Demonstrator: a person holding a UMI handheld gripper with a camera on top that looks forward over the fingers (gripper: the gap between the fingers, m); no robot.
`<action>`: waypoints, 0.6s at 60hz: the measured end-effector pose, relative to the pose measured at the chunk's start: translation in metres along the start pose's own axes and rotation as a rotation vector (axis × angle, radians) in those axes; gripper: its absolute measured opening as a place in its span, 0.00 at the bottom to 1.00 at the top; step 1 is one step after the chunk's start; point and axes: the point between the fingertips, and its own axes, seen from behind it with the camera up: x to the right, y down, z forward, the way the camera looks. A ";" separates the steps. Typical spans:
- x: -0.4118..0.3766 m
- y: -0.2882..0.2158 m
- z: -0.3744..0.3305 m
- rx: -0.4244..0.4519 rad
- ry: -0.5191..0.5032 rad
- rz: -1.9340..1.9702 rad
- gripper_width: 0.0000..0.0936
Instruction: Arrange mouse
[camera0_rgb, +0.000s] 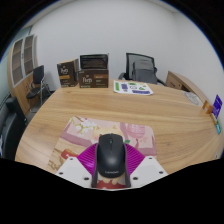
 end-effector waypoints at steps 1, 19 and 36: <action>0.000 -0.001 0.001 -0.001 0.005 0.003 0.43; 0.017 -0.028 -0.072 0.011 0.021 0.025 0.93; 0.069 -0.029 -0.278 0.041 0.056 0.020 0.93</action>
